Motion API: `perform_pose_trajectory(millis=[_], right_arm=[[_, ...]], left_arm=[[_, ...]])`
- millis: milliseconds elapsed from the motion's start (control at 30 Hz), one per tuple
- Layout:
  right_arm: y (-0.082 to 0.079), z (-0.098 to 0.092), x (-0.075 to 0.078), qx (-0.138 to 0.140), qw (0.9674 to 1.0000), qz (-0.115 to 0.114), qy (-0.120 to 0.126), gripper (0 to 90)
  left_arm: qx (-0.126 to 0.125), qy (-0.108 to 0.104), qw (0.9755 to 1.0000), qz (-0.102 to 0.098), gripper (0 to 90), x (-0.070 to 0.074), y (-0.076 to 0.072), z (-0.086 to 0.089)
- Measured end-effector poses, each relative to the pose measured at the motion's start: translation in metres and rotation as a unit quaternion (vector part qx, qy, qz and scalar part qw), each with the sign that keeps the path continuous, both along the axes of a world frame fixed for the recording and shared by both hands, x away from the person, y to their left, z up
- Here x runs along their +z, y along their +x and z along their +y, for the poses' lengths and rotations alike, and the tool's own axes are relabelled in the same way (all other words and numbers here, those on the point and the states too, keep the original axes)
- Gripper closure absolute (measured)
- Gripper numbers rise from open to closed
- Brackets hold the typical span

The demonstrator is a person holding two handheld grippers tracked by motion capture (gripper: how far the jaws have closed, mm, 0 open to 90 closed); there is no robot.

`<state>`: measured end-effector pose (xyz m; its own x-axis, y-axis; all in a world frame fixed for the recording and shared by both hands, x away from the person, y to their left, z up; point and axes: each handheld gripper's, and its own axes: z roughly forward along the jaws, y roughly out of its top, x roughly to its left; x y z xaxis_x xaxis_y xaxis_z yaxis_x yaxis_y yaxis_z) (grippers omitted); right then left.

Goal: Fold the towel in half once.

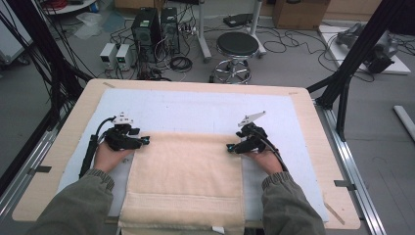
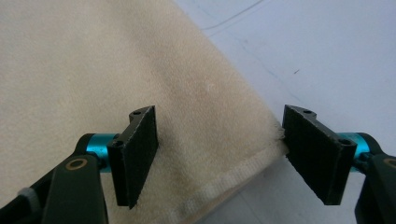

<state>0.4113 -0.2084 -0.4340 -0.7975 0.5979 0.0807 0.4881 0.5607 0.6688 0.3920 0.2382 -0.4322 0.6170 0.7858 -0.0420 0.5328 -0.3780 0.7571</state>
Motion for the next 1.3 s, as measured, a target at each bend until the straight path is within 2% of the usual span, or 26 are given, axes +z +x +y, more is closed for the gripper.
perform_pose_trajectory(millis=[67,133,200,267,333,400,500,600,733,900,967,1000,1033,1067,1100,1167,1200,1233,1300], right_arm=[[0.002,0.001,-0.003,0.004,1.0000,0.000,0.001,28.7],[0.003,0.000,-0.003,0.009,0.9999,-0.001,0.008,36.6],[0.003,-0.001,-0.003,0.013,0.9998,0.008,0.016,44.9],[0.005,-0.002,-0.003,0.025,0.9993,0.012,0.025,60.8],[0.006,0.001,-0.003,0.048,0.9981,0.022,0.032,74.2],[0.006,0.003,-0.002,0.053,0.9978,0.025,0.032,78.1],[0.009,0.001,0.000,0.043,0.9981,0.024,0.037,79.3],[0.015,0.003,0.012,0.032,0.9989,0.003,0.034,79.3],[0.031,0.004,0.036,0.014,0.9991,-0.025,0.030,79.3],[0.055,0.003,0.081,-0.006,0.9971,-0.067,0.035,79.1],[0.063,0.003,0.097,-0.019,0.9957,-0.080,0.043,75.5],[0.067,0.001,0.101,-0.022,0.9952,-0.083,0.047,68.5],[0.069,0.001,0.102,-0.033,0.9954,-0.080,0.041,60.2],[0.070,-0.001,0.099,-0.044,0.9952,-0.080,0.036,53.8],[0.071,-0.003,0.094,-0.050,0.9960,-0.064,0.038,47.7],[0.073,-0.008,0.083,-0.060,0.9969,-0.025,0.043,35.3],[0.074,-0.009,0.078,-0.062,0.9971,-0.008,0.043,32.4],[0.073,-0.011,0.074,-0.064,0.9970,0.000,0.043,31.9],[0.064,-0.012,0.069,-0.066,0.9965,-0.024,0.044,31.9]], left_arm=[[-0.004,0.009,0.9997,0.020,41.4,-0.005,0.005,-0.002],[-0.005,0.002,0.9998,0.021,45.2,-0.006,0.005,-0.002],[-0.018,-0.008,0.9995,0.026,59.0,-0.005,0.006,-0.001],[-0.033,-0.005,0.9990,0.030,71.6,-0.004,0.006,-0.003],[-0.035,0.006,0.9991,0.025,79.1,-0.002,0.005,-0.005],[-0.027,0.008,0.9994,0.020,81.8,-0.001,0.006,-0.005],[-0.006,-0.003,0.9999,0.010,82.8,0.004,0.010,-0.003],[0.005,0.014,0.9999,-0.008,83.2,0.018,0.019,-0.007],[0.022,0.013,0.9990,-0.037,83.2,0.051,0.037,-0.010],[0.033,0.022,0.9967,-0.071,83.2,0.100,0.064,-0.015],[0.045,0.032,0.9954,-0.079,80.7,0.110,0.073,-0.017],[0.060,0.038,0.9947,-0.074,72.0,0.112,0.076,-0.018],[0.063,0.037,0.9951,-0.066,64.6,0.110,0.078,-0.017],[0.063,0.037,0.9958,-0.055,62.4,0.107,0.079,-0.015],[0.061,0.039,0.9964,-0.045,59.1,0.103,0.079,-0.013],[0.057,0.033,0.9971,-0.037,56.7,0.093,0.074,-0.010],[0.058,0.031,0.9972,-0.036,56.7,0.088,0.071,-0.008],[0.058,0.031,0.9973,-0.032,56.2,0.084,0.068,-0.006],[0.055,0.023,0.9979,-0.026,53.6,0.078,0.061,-0.003]])
